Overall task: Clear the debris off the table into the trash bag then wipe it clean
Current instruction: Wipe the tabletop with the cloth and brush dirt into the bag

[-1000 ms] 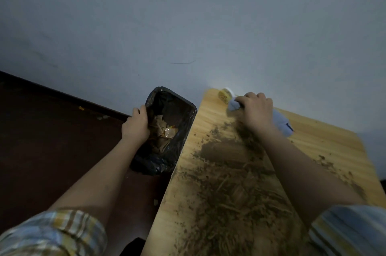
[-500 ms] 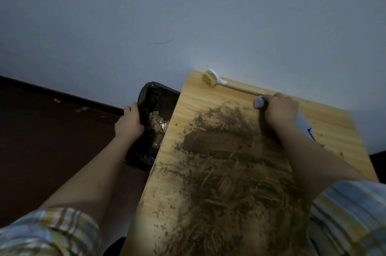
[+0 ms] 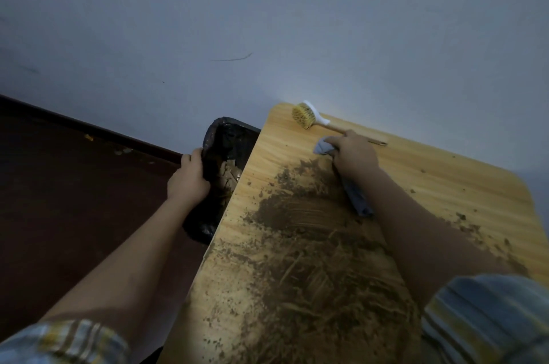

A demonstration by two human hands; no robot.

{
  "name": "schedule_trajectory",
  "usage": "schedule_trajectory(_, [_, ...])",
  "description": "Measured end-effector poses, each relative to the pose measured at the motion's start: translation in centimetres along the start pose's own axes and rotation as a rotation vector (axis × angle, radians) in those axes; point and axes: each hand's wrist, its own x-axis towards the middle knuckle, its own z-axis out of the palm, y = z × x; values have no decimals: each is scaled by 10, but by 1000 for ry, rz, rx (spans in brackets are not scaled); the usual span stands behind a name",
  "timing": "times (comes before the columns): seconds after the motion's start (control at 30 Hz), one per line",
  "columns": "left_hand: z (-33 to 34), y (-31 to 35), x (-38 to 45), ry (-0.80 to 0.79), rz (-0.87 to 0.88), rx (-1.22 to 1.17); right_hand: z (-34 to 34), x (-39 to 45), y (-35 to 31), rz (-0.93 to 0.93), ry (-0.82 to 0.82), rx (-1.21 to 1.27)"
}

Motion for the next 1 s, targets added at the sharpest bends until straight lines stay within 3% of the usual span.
schedule_trajectory(0.3, [-6, 7, -11, -11, -8, -2, -20, -4, -46, -458, -117, 64])
schedule_trajectory(0.43, [-7, 5, -13, -10, -7, 3, -42, -9, -5, -304, 27, 81])
schedule_trajectory(0.57, [-6, 5, -16, -13, -3, 4, -47, -23, 40, -70, -10, -26])
schedule_trajectory(0.73, [-5, 6, -19, -20, -4, 1, -19, -42, 59, 207, -108, 77])
schedule_trajectory(0.9, [-7, 5, -21, -23, 3, -9, -6, -38, 37, 106, -92, 42])
schedule_trajectory(1.0, [-7, 5, -22, -22, 2, -19, -4, -32, 17, -50, -46, 19])
